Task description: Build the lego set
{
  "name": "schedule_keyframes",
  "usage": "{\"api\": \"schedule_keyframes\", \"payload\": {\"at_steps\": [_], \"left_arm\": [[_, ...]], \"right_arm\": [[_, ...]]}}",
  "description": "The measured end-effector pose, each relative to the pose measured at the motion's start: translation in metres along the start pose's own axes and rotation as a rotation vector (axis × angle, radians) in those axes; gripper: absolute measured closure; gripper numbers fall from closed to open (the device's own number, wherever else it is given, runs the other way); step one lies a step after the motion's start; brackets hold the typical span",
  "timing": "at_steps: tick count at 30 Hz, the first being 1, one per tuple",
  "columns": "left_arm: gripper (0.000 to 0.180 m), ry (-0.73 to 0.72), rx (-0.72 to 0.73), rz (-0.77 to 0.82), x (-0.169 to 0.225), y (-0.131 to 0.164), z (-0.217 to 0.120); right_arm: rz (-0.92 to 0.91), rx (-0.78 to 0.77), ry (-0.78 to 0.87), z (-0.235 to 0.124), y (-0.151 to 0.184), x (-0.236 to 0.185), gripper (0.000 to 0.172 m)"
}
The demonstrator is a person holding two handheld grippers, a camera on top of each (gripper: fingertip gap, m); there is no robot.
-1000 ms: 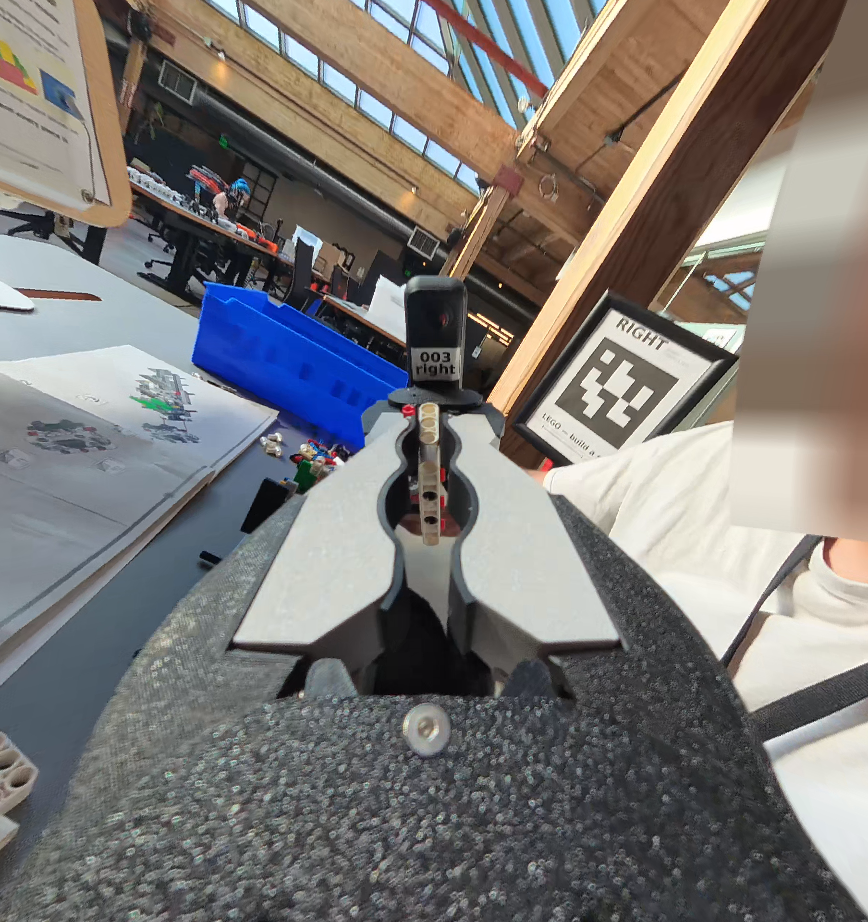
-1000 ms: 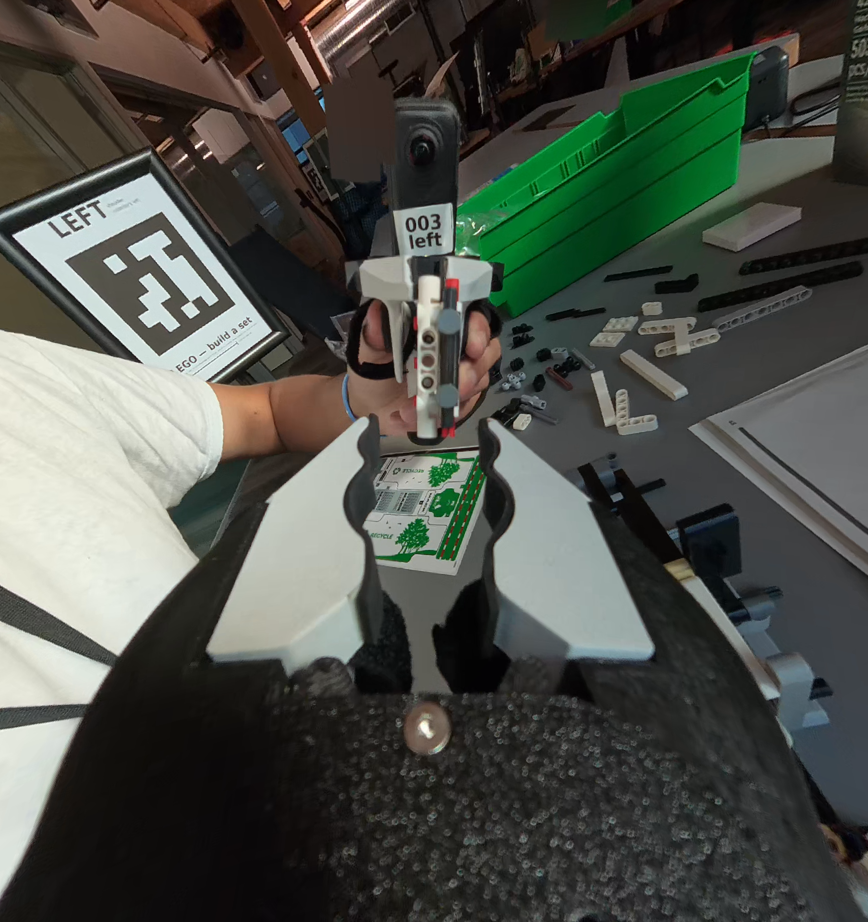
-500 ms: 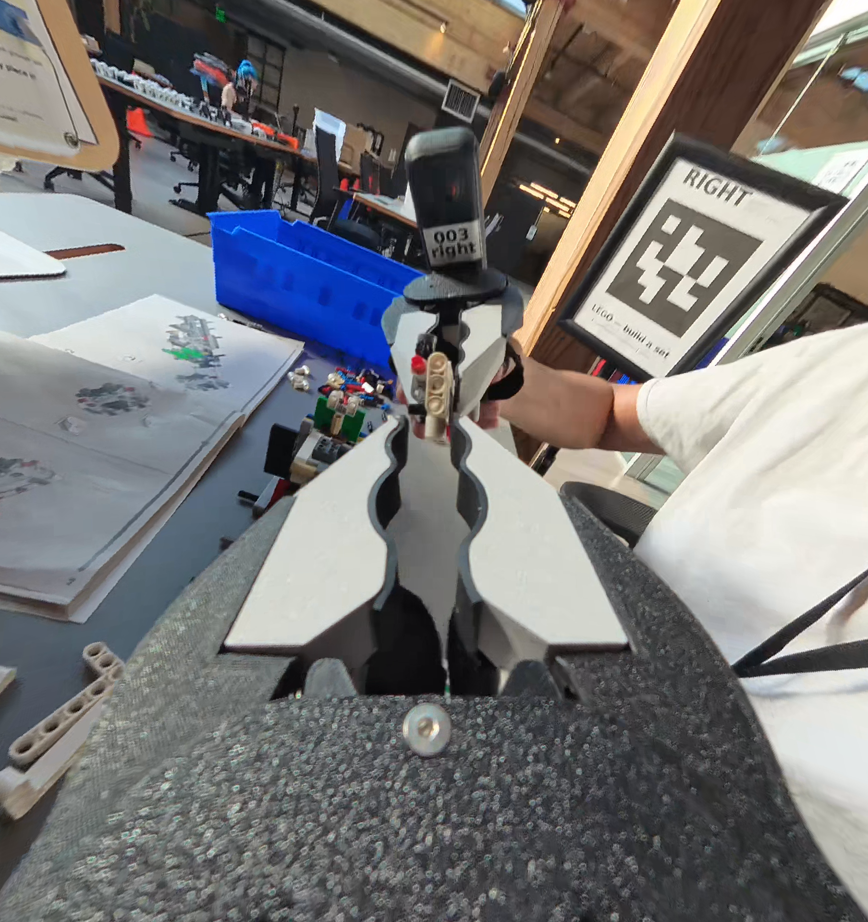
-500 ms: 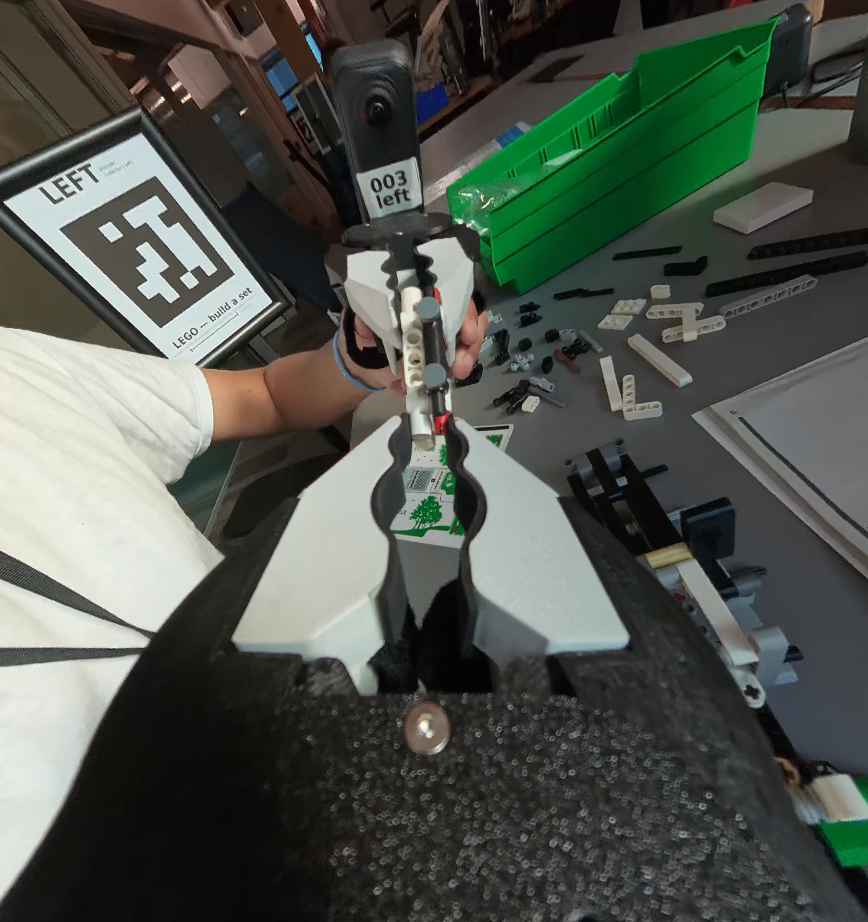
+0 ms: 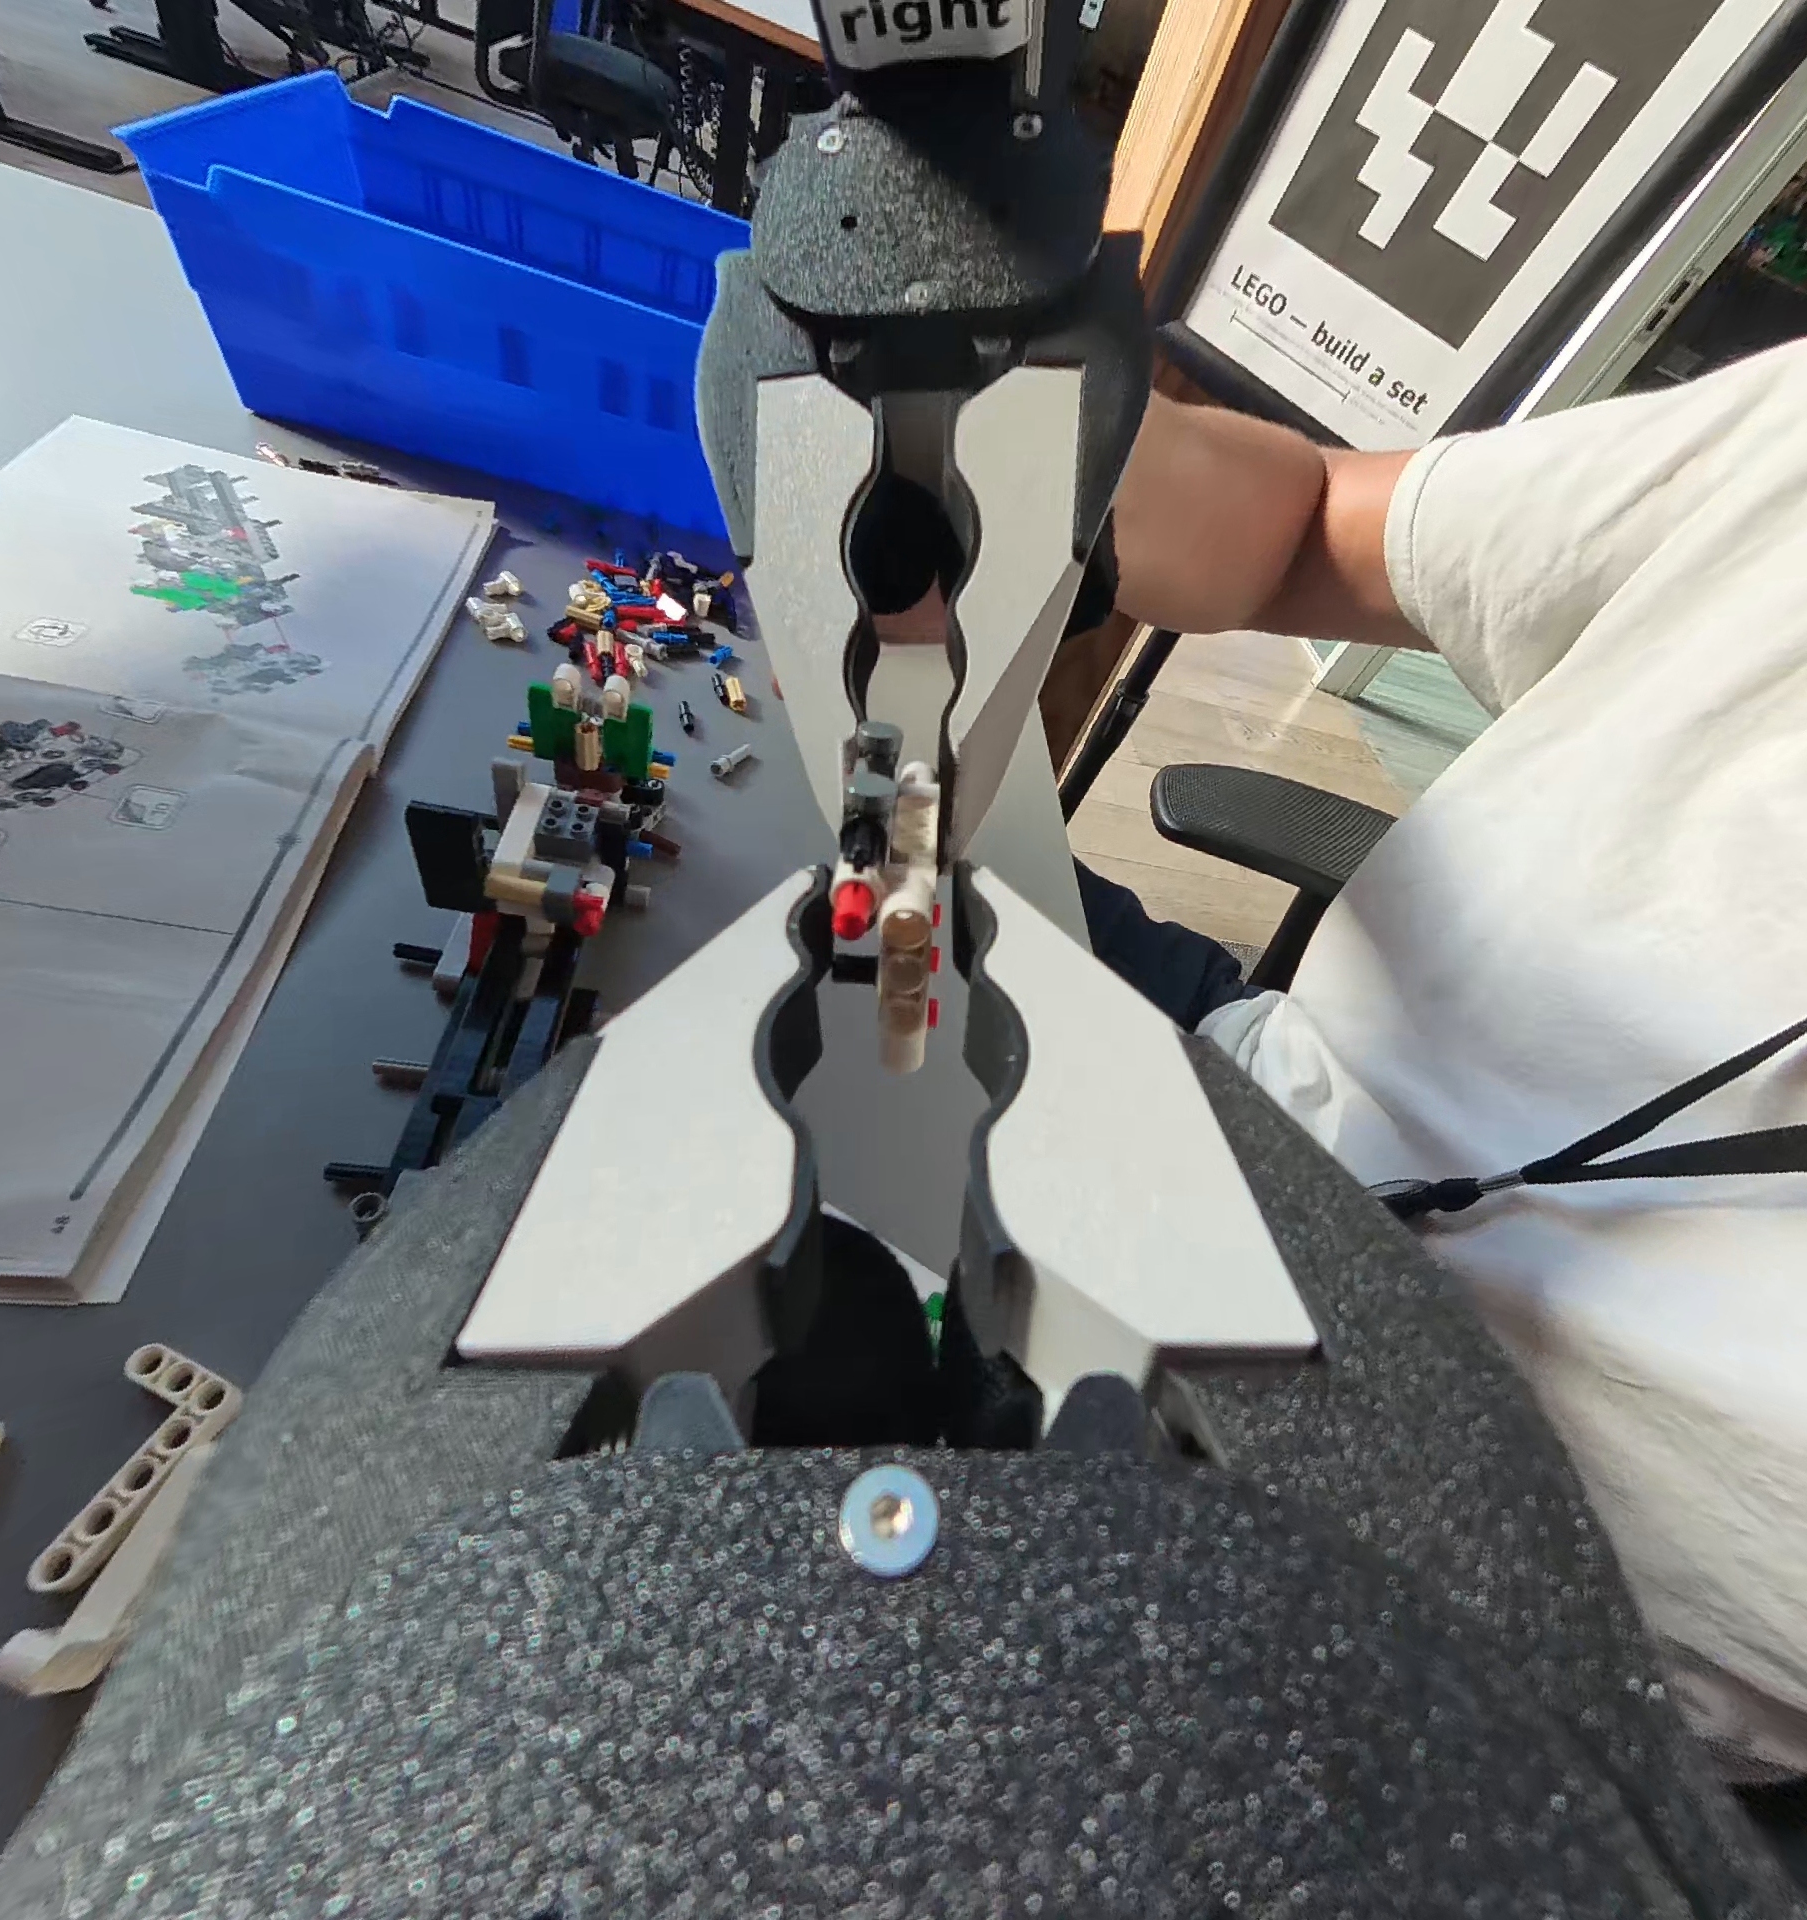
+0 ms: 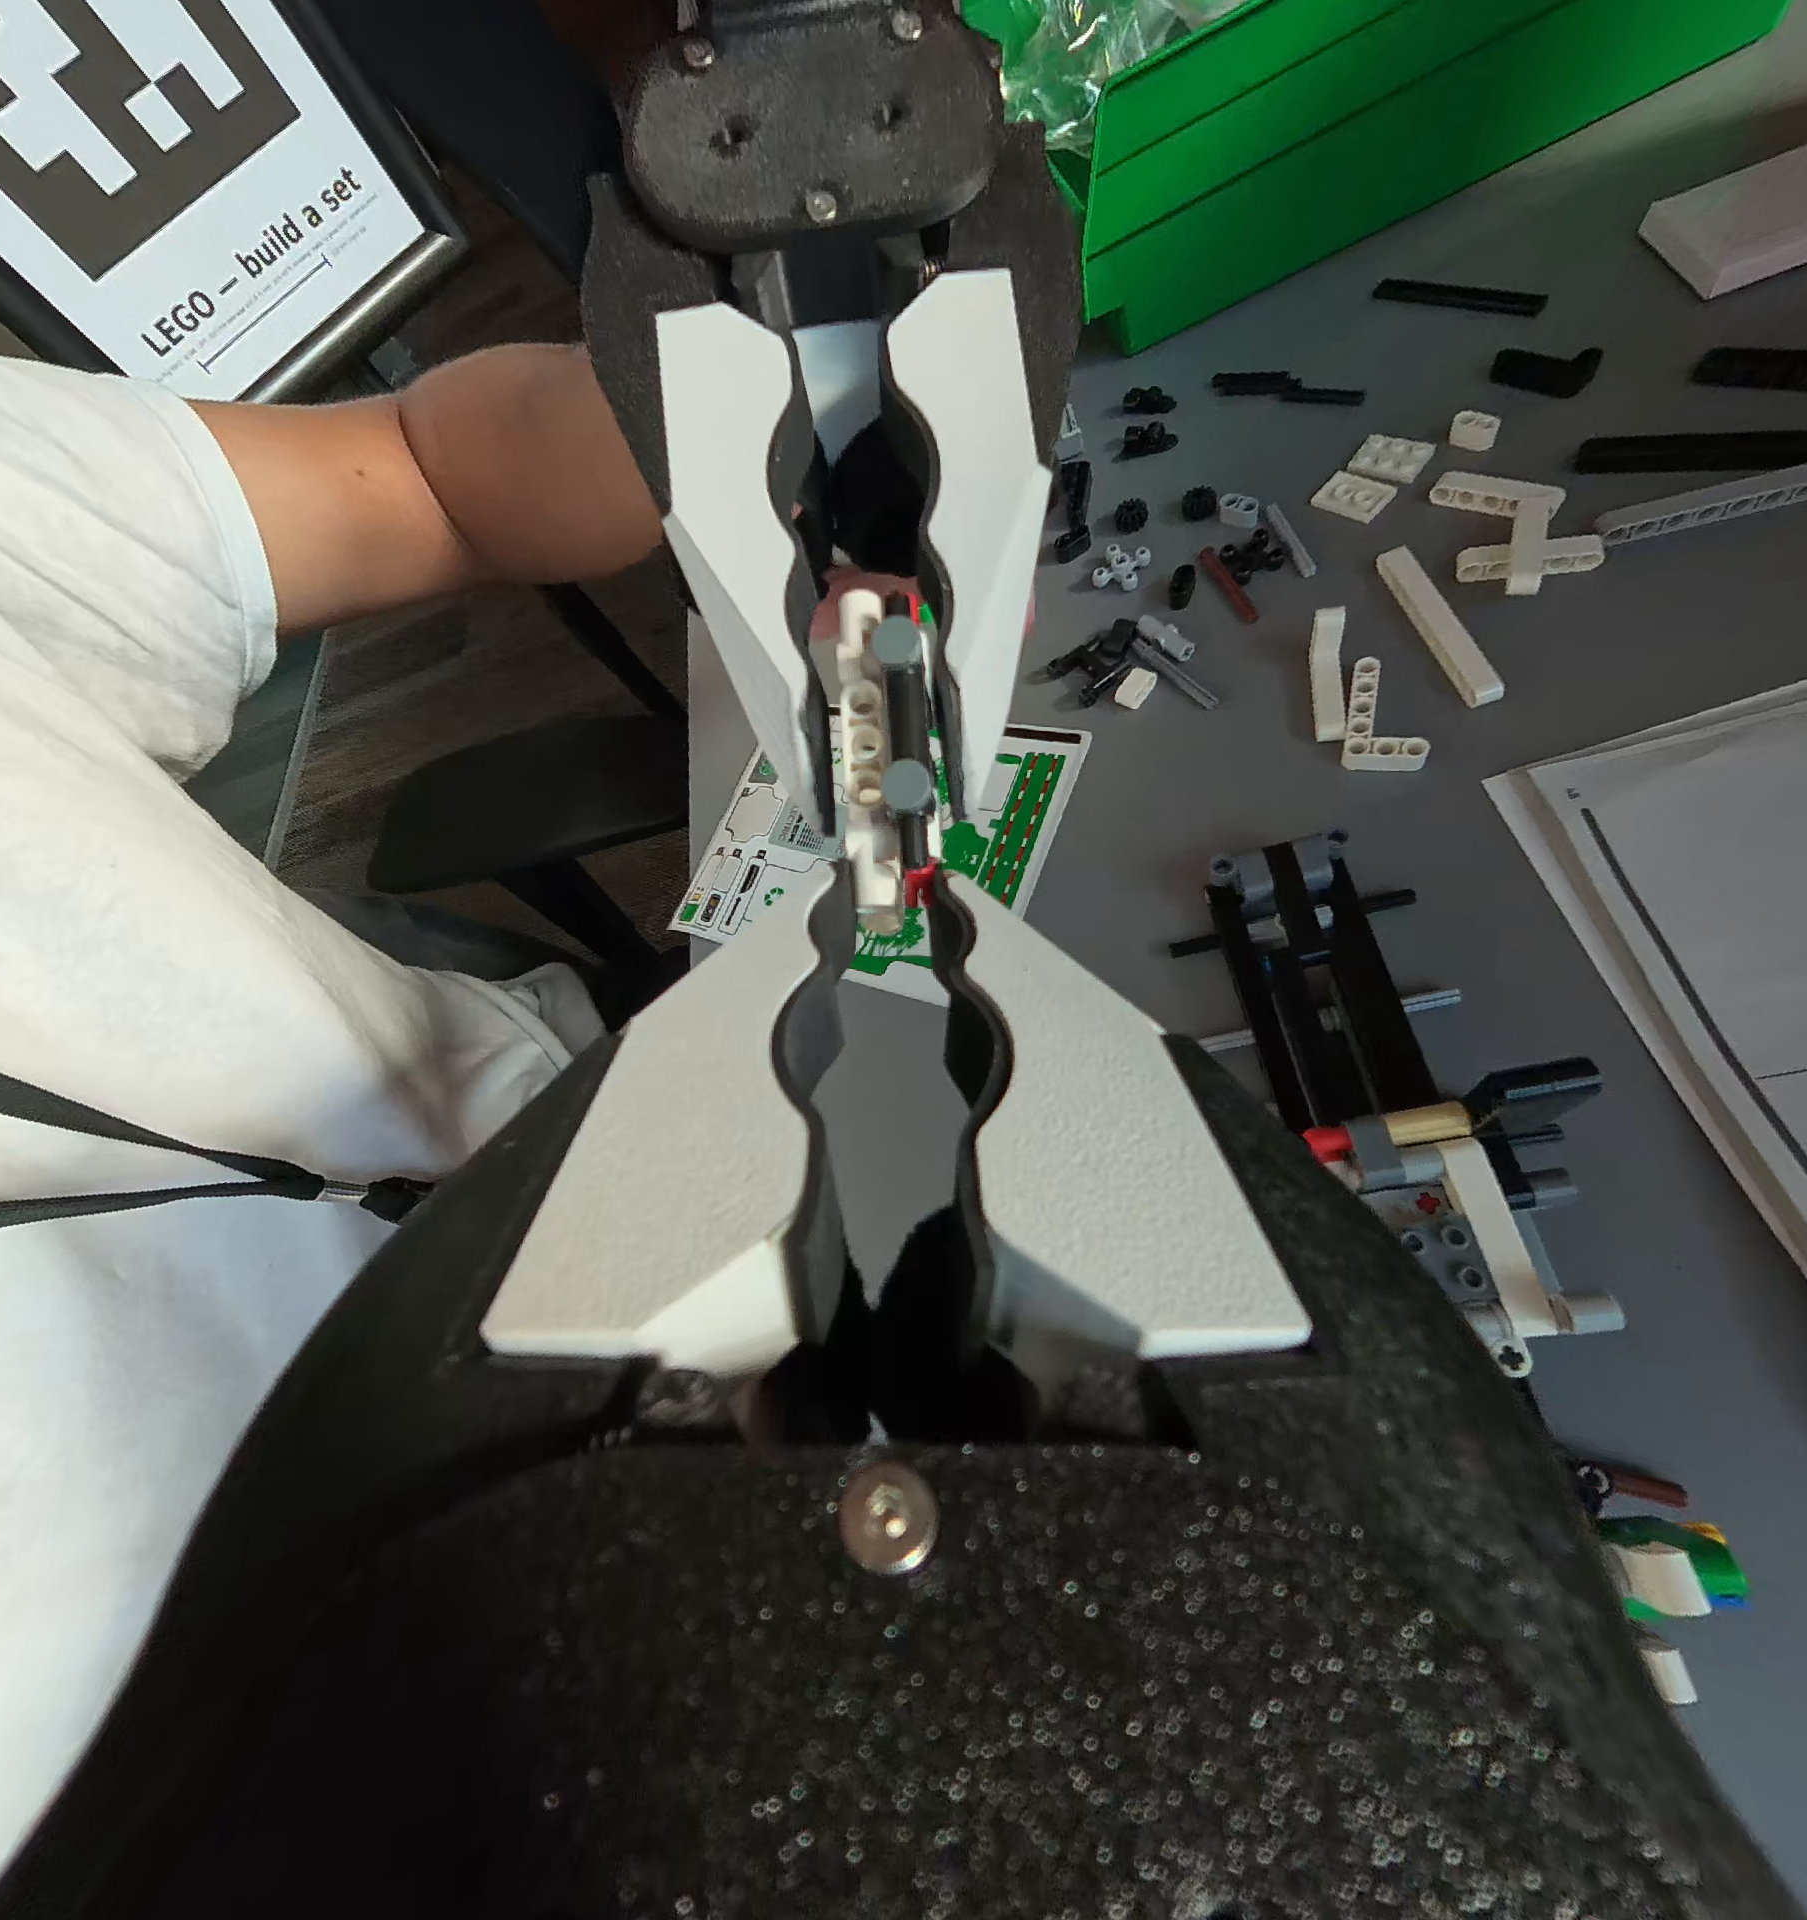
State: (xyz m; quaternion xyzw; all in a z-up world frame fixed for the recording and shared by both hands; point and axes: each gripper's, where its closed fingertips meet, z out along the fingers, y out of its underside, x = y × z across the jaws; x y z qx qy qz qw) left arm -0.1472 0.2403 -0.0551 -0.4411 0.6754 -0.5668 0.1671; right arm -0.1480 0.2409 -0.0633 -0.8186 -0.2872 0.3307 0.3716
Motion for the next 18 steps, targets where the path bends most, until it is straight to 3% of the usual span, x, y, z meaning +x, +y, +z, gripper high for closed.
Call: {"api": "schedule_keyframes", "payload": {"at_steps": [18], "left_arm": [[0.165, -0.014, 0.12, 0.038, -0.017, -0.013, 0.004]], "right_arm": [[0.001, -0.056, 0.037, -0.015, -0.004, 0.016, 0.159]]}}
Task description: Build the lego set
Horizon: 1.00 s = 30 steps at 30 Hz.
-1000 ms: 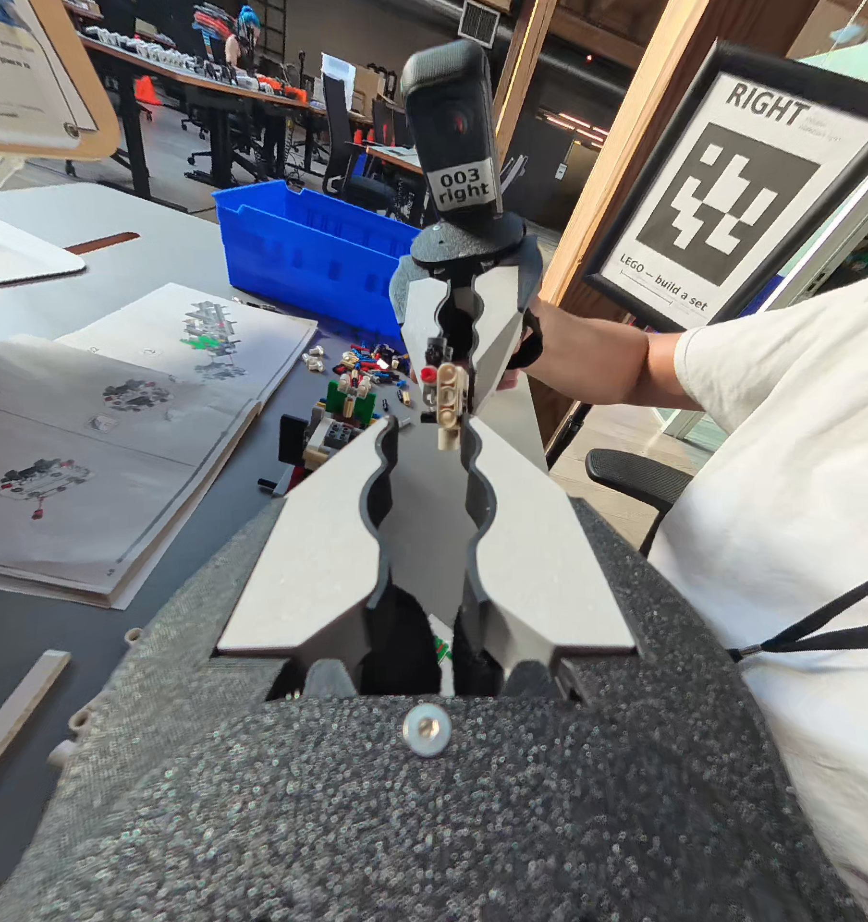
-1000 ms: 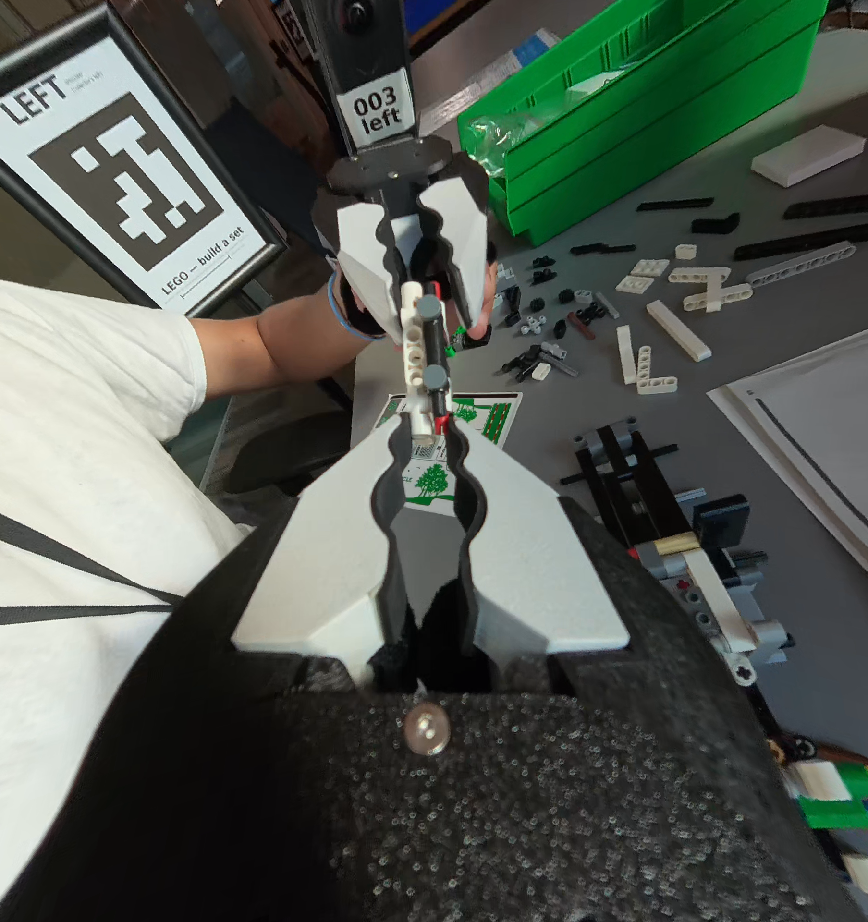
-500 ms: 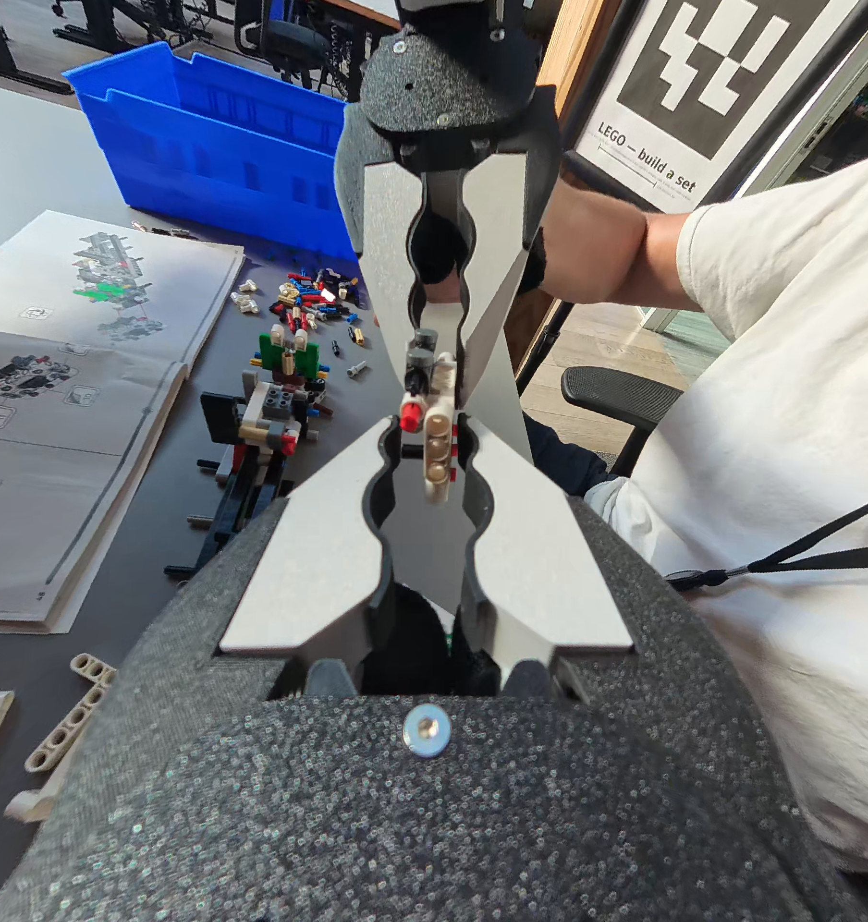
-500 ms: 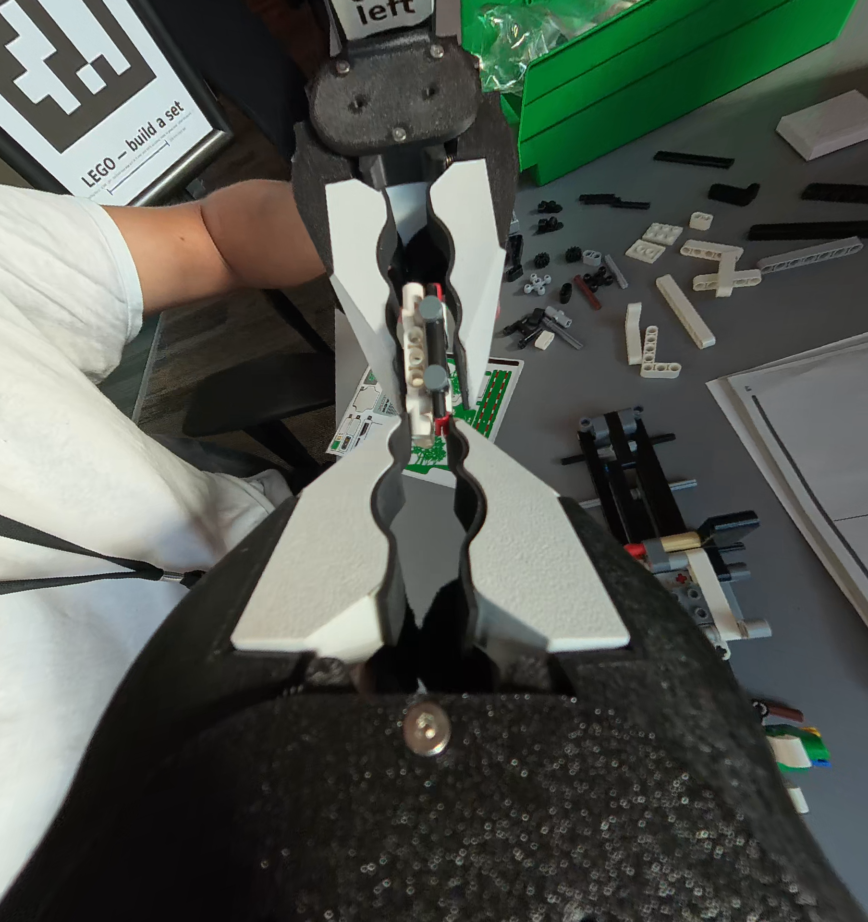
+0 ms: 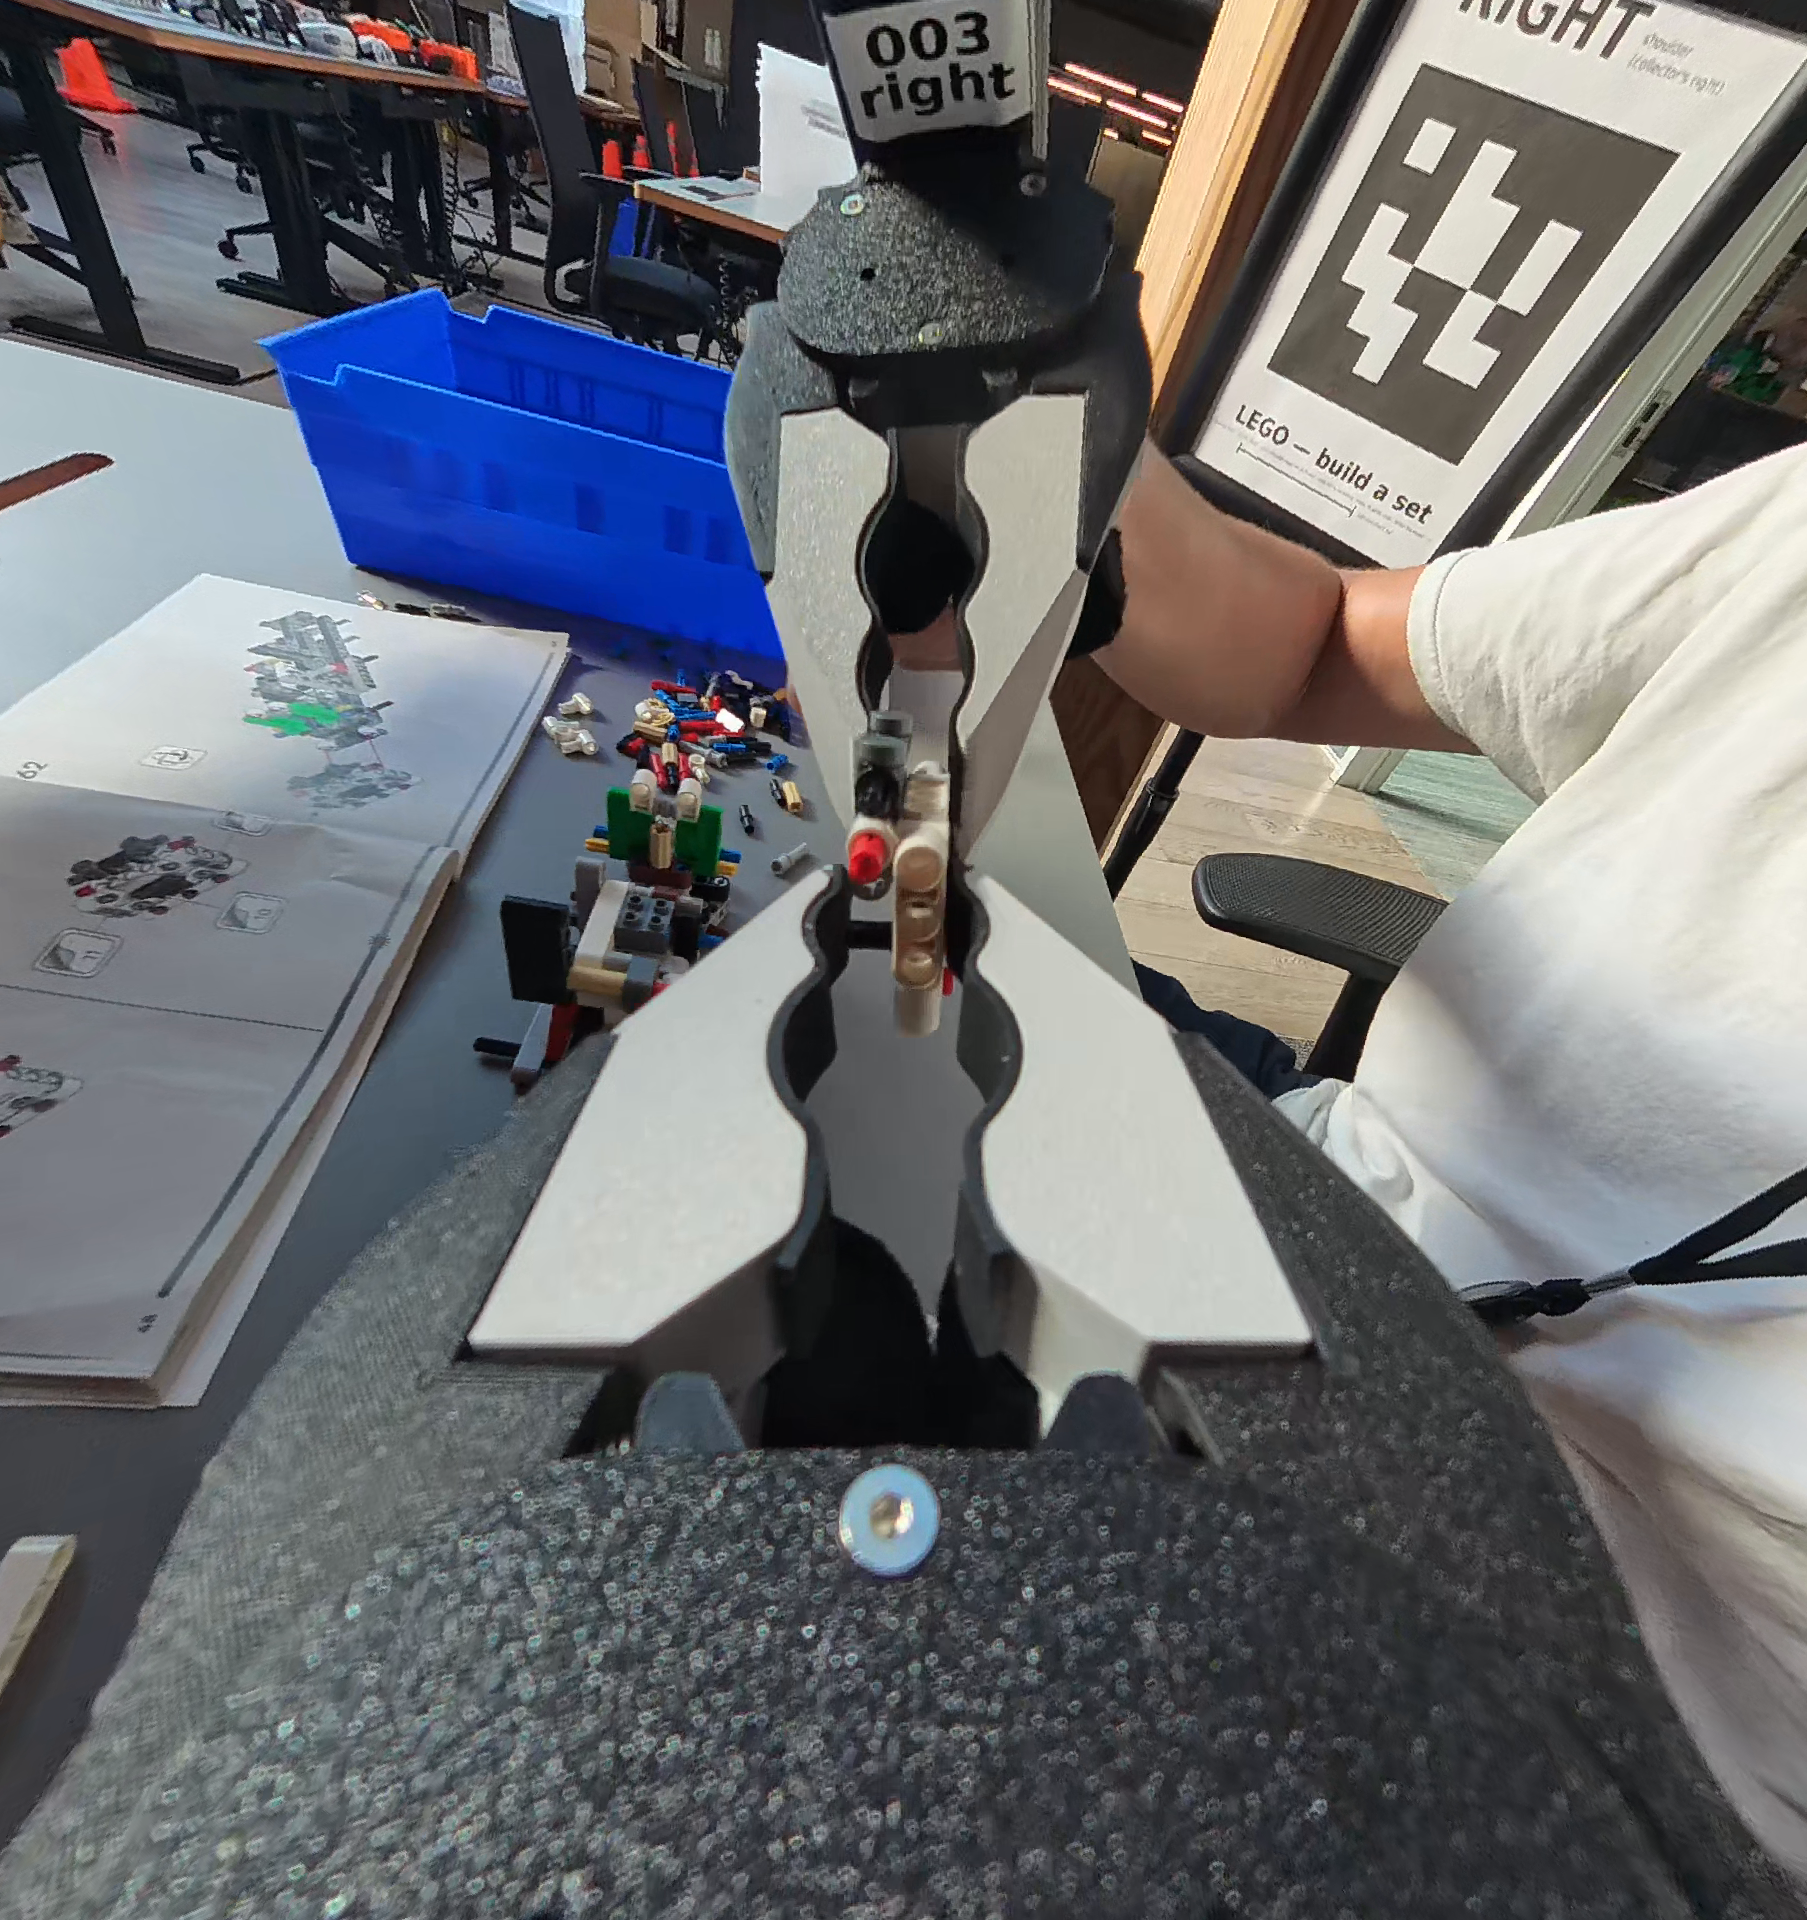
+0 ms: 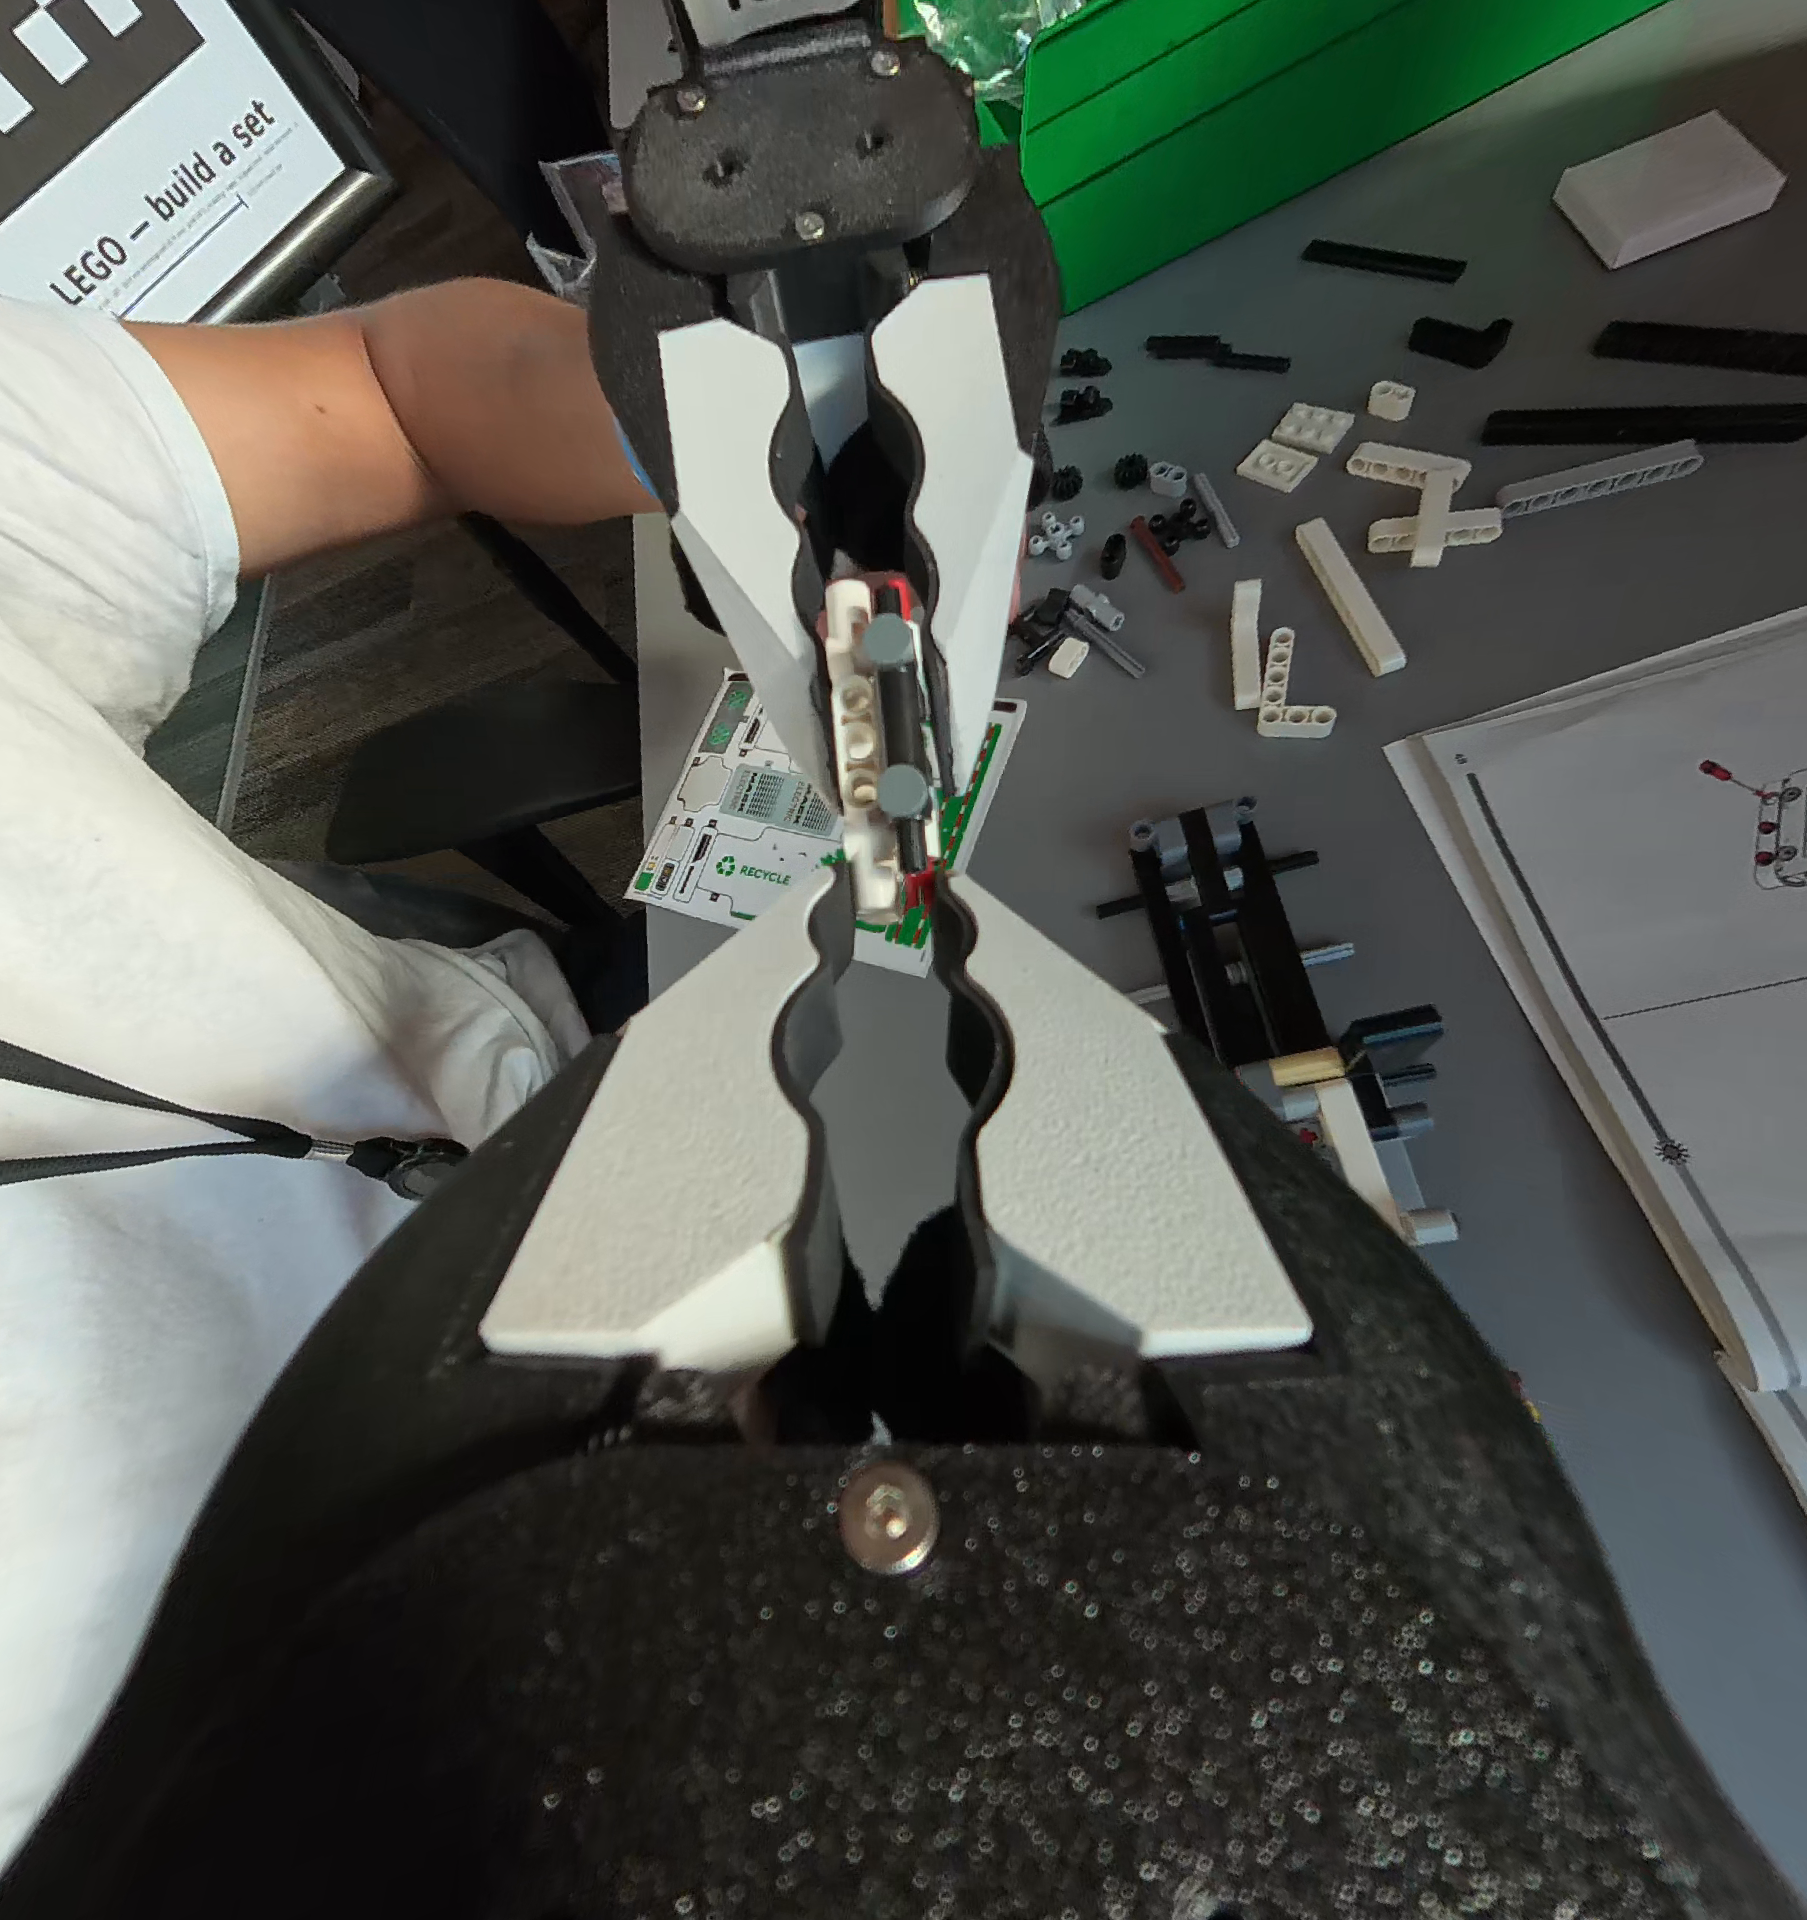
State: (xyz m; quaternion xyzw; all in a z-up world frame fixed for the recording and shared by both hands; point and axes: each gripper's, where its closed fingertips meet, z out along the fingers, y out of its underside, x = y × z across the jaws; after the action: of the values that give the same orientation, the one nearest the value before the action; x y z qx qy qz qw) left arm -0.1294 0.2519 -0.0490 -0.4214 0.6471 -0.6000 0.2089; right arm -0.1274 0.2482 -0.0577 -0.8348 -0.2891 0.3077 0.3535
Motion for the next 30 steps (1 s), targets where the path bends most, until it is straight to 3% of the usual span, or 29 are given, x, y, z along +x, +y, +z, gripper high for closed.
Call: {"api": "schedule_keyframes", "payload": {"at_steps": [3, 7, 9, 15, 21, 23, 26, 30], "left_arm": [[0.166, -0.037, 0.084, -0.047, -0.017, -0.014, -0.009], [0.166, -0.11, 0.285, -0.221, -0.064, -0.04, -0.049], [0.166, -0.133, 0.342, -0.284, -0.082, -0.04, -0.069], [0.166, -0.247, 0.423, -0.371, -0.112, -0.019, -0.104], [0.166, -0.336, 0.398, -0.301, -0.108, -0.015, -0.104], [0.166, -0.351, 0.365, -0.239, -0.101, -0.016, -0.099], [0.166, -0.361, 0.321, -0.154, -0.089, -0.016, -0.091], [0.166, -0.349, 0.287, -0.124, -0.084, -0.013, -0.083]], "right_arm": [[-0.005, 0.093, 0.078, -0.008, -0.013, 0.015, 0.152], [-0.023, 0.265, 0.223, -0.028, -0.018, 0.026, 0.143], [-0.061, 0.298, 0.238, -0.025, -0.006, 0.013, 0.132], [-0.032, 0.221, 0.29, 0.031, 0.057, -0.024, 0.136], [-0.018, 0.165, 0.231, 0.078, 0.09, -0.053, 0.144], [-0.011, 0.114, 0.281, 0.08, 0.098, -0.042, 0.145], [0.009, 0.17, 0.196, 0.079, 0.09, -0.05, 0.145], [0.027, 0.109, 0.195, 0.087, 0.096, -0.048, 0.144]]}}
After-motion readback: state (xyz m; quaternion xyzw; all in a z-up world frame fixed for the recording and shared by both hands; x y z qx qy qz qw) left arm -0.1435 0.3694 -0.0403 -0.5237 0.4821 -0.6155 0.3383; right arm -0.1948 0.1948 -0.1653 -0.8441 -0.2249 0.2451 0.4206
